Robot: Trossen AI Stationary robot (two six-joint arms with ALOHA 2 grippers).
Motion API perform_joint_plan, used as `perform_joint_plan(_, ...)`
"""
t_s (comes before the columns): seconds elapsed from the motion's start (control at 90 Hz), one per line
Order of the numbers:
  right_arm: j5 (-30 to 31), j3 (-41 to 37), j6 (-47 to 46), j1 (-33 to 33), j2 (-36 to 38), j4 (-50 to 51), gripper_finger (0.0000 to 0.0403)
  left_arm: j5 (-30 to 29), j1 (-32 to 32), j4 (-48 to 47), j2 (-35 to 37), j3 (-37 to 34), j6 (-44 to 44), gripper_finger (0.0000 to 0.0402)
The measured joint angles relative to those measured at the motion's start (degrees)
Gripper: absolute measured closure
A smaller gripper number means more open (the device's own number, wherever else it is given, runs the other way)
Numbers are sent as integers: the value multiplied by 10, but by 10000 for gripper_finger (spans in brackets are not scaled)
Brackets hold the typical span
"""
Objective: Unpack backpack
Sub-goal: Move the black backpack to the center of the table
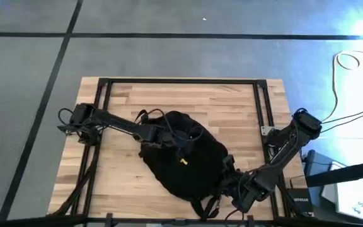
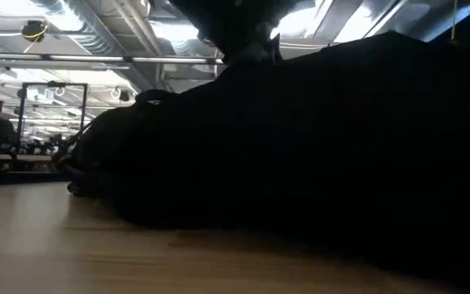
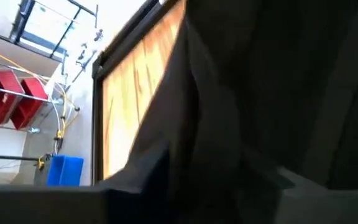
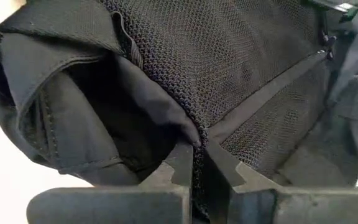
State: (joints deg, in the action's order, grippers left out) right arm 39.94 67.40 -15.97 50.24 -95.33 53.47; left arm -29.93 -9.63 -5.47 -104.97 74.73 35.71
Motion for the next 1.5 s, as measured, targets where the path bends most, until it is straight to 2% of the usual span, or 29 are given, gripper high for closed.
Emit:
perform_joint_plan(0.089,0,0,0,0,0,0,403,2,-1,9,4,0,-2,337)
perform_joint_plan(0.133,0,0,0,0,0,0,403,8,-2,10,4,0,-3,353)
perform_joint_plan(0.278,0,0,0,0,0,0,403,18,-1,5,5,0,-7,356)
perform_joint_plan(0.378,5,0,0,0,0,1,403,-9,-1,19,7,0,-2,357)
perform_joint_plan(0.544,27,0,13,0,0,42,403,-47,8,30,33,2,49,361)
perform_joint_plan(0.667,69,0,-2,-11,0,99,403,-71,28,21,56,8,123,361)
perform_joint_plan(0.833,100,1,-7,-64,1,127,403,-72,61,16,100,43,208,362)
perform_joint_plan(1.1,245,3,-180,-183,44,265,403,-70,129,-24,136,131,338,365)
perform_joint_plan(1.178,277,2,-209,-217,76,269,403,-71,150,-45,136,161,351,365)
perform_joint_plan(1.322,330,2,-207,-269,138,247,403,-46,179,-54,136,200,337,366)
perform_joint_plan(1.422,375,2,-166,-300,174,240,403,-36,196,-59,136,223,326,366)
perform_joint_plan(1.5,377,1,-137,-326,192,237,403,-30,209,-78,136,229,289,366)
